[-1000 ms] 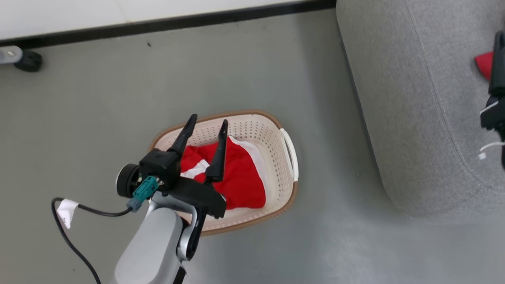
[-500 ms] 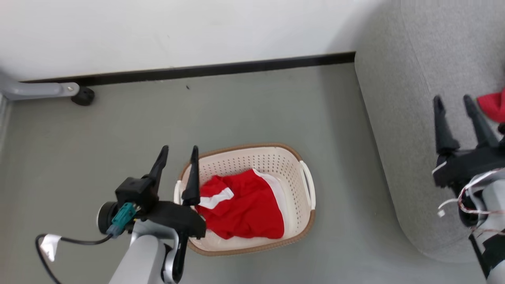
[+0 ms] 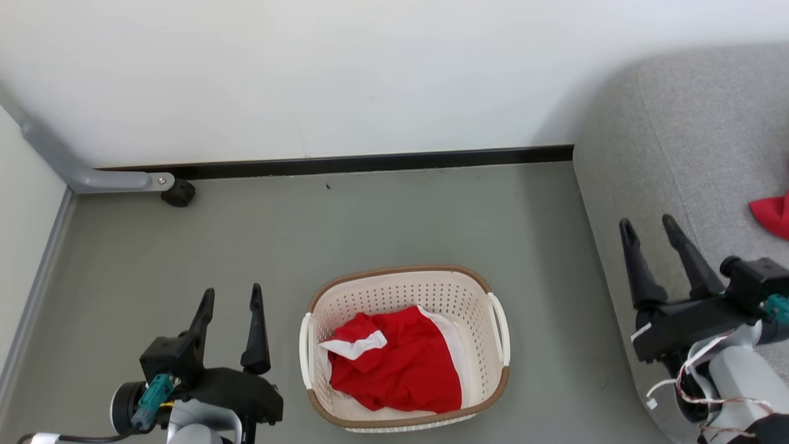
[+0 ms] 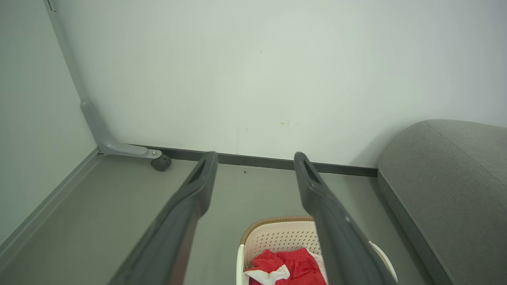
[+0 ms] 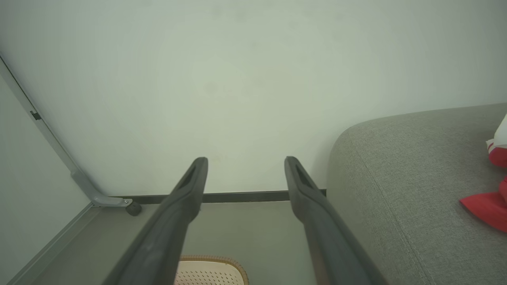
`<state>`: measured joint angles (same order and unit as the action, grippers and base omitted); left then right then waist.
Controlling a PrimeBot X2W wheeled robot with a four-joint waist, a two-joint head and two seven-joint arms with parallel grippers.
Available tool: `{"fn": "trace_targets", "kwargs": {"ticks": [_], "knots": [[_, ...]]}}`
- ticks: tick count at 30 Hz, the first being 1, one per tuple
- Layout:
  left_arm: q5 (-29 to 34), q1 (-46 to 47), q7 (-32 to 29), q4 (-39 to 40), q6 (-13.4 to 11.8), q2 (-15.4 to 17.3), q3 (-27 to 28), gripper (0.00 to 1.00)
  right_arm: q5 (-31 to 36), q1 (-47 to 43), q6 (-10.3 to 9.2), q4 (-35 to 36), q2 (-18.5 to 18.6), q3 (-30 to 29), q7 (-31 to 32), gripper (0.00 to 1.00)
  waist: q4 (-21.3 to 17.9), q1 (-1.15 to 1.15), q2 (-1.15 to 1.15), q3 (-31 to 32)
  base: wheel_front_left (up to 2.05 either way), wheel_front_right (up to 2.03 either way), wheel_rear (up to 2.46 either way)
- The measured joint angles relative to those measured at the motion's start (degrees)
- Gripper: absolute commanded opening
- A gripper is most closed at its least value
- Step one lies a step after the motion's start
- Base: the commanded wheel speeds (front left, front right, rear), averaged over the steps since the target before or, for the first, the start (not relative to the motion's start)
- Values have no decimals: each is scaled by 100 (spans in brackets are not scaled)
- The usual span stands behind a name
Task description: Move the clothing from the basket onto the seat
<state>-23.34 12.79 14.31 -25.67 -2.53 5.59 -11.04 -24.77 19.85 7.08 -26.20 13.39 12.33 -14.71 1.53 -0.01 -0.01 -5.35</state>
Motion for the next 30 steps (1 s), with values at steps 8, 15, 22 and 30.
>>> {"fn": "trace_targets", "kwargs": {"ticks": [8, 15, 22, 30], "knots": [[78, -532, 0, 279, -108, 0, 252, 100, 8, -401, 0, 113, -178, 103, 1, 100, -10, 1, 0, 232, 0, 0, 0], [246, -909, 0, 516, -113, -44, 286, 100, 133, -772, -3, 325, -185, 75, 1, 100, -74, 1, 1, 356, 0, 0, 0], [388, -1108, 0, 676, -158, -123, 276, 100, 477, -926, -125, 389, -185, 164, 1, 100, -77, 1, 1, 387, 0, 0, 0], [536, -1117, 0, 806, -159, -141, 283, 100, 641, -926, -235, 455, -183, 157, 1, 100, -79, 1, 1, 378, 0, 0, 0]]}}
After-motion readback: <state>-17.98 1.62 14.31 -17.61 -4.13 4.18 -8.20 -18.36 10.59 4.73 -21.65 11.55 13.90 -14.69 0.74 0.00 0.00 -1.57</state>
